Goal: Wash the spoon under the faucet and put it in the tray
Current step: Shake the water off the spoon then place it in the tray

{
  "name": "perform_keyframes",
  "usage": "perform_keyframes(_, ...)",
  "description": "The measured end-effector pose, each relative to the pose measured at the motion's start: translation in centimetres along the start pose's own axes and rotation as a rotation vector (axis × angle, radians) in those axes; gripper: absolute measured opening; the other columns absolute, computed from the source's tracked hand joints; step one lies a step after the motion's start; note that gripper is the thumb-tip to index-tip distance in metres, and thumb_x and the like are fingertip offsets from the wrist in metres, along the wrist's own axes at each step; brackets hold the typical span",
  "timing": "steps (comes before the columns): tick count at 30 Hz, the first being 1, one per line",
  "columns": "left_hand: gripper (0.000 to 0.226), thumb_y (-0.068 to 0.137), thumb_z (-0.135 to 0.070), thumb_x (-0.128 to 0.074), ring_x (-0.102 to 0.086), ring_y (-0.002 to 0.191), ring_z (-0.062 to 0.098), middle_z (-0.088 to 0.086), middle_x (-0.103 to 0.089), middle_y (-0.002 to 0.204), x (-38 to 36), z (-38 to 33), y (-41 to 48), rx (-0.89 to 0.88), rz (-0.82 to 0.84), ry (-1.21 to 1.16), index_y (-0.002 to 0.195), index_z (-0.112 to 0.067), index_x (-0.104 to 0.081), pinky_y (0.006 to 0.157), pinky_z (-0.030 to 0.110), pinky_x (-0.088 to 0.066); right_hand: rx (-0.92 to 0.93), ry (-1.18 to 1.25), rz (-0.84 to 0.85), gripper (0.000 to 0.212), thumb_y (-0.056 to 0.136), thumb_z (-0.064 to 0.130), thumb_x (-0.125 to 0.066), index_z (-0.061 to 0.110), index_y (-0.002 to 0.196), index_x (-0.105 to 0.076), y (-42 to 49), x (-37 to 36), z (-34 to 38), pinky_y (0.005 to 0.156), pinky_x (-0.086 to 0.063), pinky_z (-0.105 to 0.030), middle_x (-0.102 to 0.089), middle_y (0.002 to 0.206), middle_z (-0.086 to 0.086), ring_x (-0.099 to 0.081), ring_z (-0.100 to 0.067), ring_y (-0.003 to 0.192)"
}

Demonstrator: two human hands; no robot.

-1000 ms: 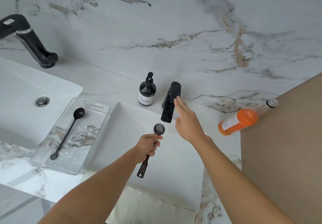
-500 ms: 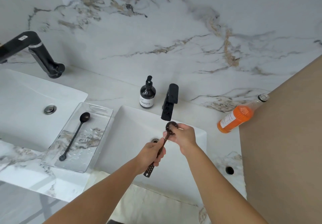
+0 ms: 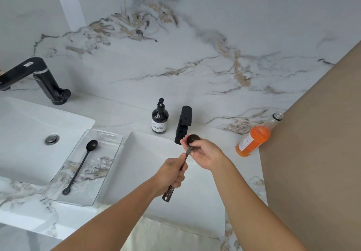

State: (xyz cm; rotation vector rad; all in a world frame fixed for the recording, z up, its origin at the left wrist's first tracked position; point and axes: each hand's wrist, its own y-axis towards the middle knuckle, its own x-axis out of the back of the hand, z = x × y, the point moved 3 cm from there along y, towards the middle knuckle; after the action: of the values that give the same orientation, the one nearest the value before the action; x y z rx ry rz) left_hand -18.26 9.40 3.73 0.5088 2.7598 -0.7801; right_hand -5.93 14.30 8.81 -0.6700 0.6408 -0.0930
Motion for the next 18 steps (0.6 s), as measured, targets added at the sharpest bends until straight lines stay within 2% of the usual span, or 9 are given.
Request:
perform_keyframes(2, 0.043, 0.101, -0.045, -0.044, -0.018, 0.044, 0.01, -0.006, -0.026, 0.053, -0.2, -0.1, -0.1, -0.014, 0.051, -0.029, 0.068, -0.017, -0.051, 0.038, 0.019, -0.021, 0.028, 0.016, 0.033, 0.033, 0.092, -0.024, -0.032, -0.011, 0.102, -0.06, -0.2, -0.2, 0.2, 0.071, -0.065, -0.033, -0.063, 0.097, -0.027, -0.069, -0.036, 0.091)
perform_keyframes(4, 0.036, 0.103, -0.035, -0.045, -0.026, 0.046, 0.011, -0.002, -0.039, 0.055, -0.2, -0.4, -0.2, -0.037, 0.104, -0.071, 0.082, -0.01, -0.061, 0.043, 0.02, -0.027, 0.104, -0.094, 0.051, 0.035, 0.091, -0.026, -0.032, -0.012, 0.102, -0.062, -0.5, -0.7, 0.8, 0.074, -0.064, -0.034, -0.065, 0.101, -0.029, -0.072, -0.038, 0.091)
perform_keyframes(6, 0.032, 0.103, -0.027, -0.046, -0.04, 0.051, 0.014, 0.002, -0.056, 0.066, 0.0, -1.2, -0.2, -0.052, 0.18, -0.112, 0.096, -0.004, -0.068, 0.051, 0.023, -0.04, 0.194, -0.217, 0.067, 0.035, 0.09, -0.027, -0.035, -0.01, 0.101, -0.064, -1.1, -1.2, 1.7, 0.078, -0.064, -0.033, -0.066, 0.106, -0.031, -0.074, -0.038, 0.09)
perform_keyframes(9, 0.029, 0.099, -0.025, -0.054, -0.061, 0.065, 0.019, 0.005, -0.069, 0.081, 0.3, -3.0, -0.1, -0.061, 0.29, -0.158, 0.105, -0.002, -0.07, 0.064, 0.027, -0.052, 0.342, -0.381, 0.125, 0.037, 0.089, -0.026, -0.04, -0.005, 0.101, -0.068, -2.4, -2.2, 3.1, 0.081, -0.063, -0.032, -0.069, 0.109, -0.032, -0.075, -0.038, 0.093)
perform_keyframes(11, 0.03, 0.094, -0.028, -0.06, -0.07, 0.078, 0.023, 0.007, -0.074, 0.09, 0.3, -4.1, 0.1, -0.064, 0.328, -0.175, 0.106, -0.004, -0.072, 0.075, 0.03, -0.057, 0.431, -0.499, 0.159, 0.038, 0.089, -0.024, -0.043, -0.002, 0.103, -0.069, -3.3, -2.9, 3.9, 0.086, -0.062, -0.033, -0.07, 0.111, -0.03, -0.075, -0.037, 0.097)
perform_keyframes(14, 0.028, 0.093, -0.026, -0.061, -0.073, 0.095, 0.029, 0.009, -0.075, 0.105, 0.1, -5.3, 0.5, -0.087, 0.378, -0.182, 0.112, -0.01, -0.074, 0.088, 0.033, -0.057, 0.528, -0.666, 0.186, 0.036, 0.089, -0.02, -0.046, 0.0, 0.109, -0.069, -4.6, -3.9, 5.1, 0.088, -0.061, -0.033, -0.073, 0.111, -0.026, -0.076, -0.029, 0.095)
perform_keyframes(18, 0.028, 0.097, -0.019, -0.054, -0.074, 0.095, 0.028, 0.007, -0.075, 0.11, -0.5, -7.5, 0.5, -0.144, 0.438, -0.197, 0.118, -0.014, -0.072, 0.089, 0.035, -0.057, 0.633, -0.812, 0.215, 0.036, 0.091, -0.015, -0.051, 0.0, 0.119, -0.067, -5.8, -4.7, 7.0, 0.092, -0.06, -0.04, -0.073, 0.113, -0.025, -0.076, -0.026, 0.099)
